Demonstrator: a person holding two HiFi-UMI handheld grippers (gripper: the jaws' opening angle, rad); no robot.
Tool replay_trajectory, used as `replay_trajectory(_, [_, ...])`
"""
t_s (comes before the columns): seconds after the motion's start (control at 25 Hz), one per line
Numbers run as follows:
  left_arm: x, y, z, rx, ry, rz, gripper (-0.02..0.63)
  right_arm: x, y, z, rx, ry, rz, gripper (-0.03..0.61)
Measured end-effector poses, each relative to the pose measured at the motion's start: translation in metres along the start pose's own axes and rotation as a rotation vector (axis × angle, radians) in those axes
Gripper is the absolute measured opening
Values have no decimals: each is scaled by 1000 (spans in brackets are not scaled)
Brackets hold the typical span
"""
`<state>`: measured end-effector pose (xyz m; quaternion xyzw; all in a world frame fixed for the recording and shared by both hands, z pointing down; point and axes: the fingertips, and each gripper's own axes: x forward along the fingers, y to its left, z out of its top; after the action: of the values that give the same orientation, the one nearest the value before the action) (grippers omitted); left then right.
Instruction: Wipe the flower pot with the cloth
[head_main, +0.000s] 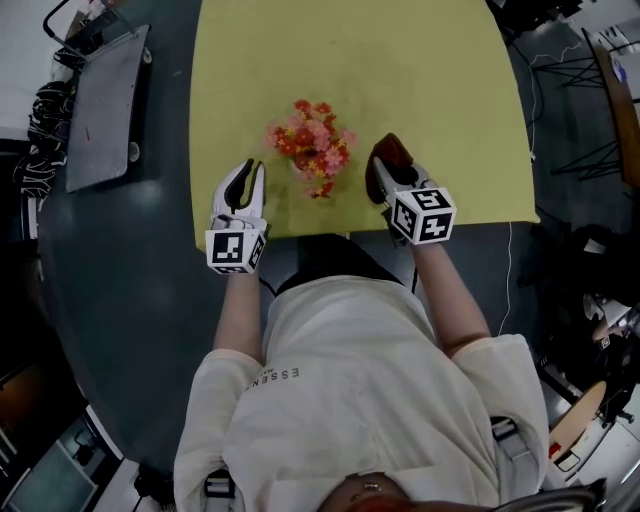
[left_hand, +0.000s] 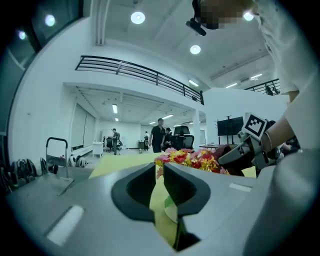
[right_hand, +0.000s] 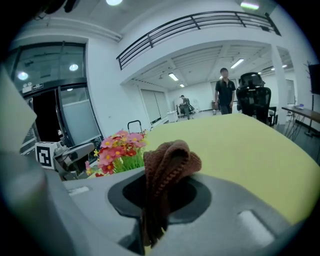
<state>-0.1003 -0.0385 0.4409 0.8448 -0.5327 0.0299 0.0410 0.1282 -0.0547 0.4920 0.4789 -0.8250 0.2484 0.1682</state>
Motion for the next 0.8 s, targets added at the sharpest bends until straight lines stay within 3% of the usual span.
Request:
replay_trajectory(0.12, [-21,-2,12,-38,10,38,12,-23,12,-4,-6,-24,-39,61])
replay_trajectory(0.2, [-35,-5,22,-71,30,58,12,-39,26,-7,-30,-40,-62,61])
replay_trajectory(0.48, [-82,-33,46,-127,44,-3,12,-82,86,-29,-174,-118,-115,60])
replay_trajectory(0.8, [-126,-40,59,-45,20,11,12,-112,132,-45,-211,-159,-137,60])
